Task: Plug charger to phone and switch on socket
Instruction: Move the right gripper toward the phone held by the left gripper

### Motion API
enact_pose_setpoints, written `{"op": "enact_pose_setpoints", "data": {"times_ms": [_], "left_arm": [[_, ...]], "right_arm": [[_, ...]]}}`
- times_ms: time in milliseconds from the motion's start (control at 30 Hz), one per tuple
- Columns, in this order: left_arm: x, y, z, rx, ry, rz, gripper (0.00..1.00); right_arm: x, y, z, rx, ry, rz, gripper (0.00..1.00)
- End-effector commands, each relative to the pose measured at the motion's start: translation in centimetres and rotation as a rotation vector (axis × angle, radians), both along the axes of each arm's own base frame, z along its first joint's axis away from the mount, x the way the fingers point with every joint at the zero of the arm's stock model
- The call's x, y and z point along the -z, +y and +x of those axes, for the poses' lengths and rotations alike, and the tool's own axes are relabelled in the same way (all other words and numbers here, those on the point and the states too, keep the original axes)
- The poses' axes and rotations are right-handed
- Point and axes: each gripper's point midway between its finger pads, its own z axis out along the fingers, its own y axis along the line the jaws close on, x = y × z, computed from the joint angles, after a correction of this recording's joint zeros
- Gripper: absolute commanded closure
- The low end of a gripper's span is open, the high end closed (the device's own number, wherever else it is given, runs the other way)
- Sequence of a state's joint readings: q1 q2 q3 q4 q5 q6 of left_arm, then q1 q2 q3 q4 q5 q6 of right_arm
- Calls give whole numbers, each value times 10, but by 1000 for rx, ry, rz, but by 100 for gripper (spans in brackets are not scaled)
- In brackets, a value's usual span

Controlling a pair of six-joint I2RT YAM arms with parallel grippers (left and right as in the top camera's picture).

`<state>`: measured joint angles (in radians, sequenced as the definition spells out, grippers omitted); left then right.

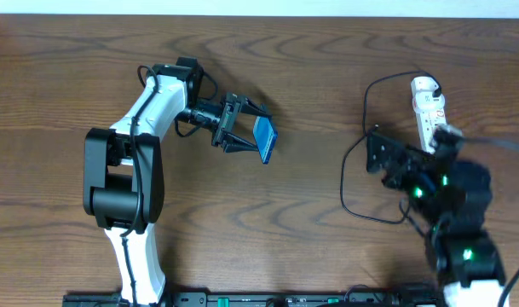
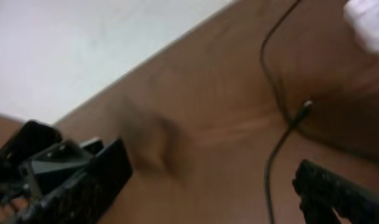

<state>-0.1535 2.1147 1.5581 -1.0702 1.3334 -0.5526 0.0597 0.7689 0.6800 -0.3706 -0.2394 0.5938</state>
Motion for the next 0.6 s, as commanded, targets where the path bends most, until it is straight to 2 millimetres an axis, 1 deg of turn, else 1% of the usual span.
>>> {"op": "enact_pose_setpoints", "data": {"times_ms": [0,100,300,367,400,433,467,500,567], "left_arm": [[-20,-2,-2,-3,-27,-51,36],[-20,-2,-2,-3,-27,-51,36],[-20,-2,-2,-3,-27,-51,36],[-20,-3,-2,-2,-27,-51,36],[-21,-3,-3,-2,-27,-52,36],[-21,-3,-3,-1,-27,-52,36],[-20,-4,-3,1,-27,-51,36],[-20,-4,-3,1,-27,-51,36],[-20,-4,-3,2,-31,-52,36]], "right_arm": [[-27,36,5,-182,40,62,1],[-39,59,9,-312,34,129,1],[-20,61,17,-309,98,134,1],[-23,59,27,-279,86,151,1],[-24,60,30,-276,76,157,7],[-26,62,34,-278,67,168,17],[-28,67,36,-295,57,177,23],[-30,74,36,-318,46,179,25],[-34,88,35,-359,31,178,25]]}}
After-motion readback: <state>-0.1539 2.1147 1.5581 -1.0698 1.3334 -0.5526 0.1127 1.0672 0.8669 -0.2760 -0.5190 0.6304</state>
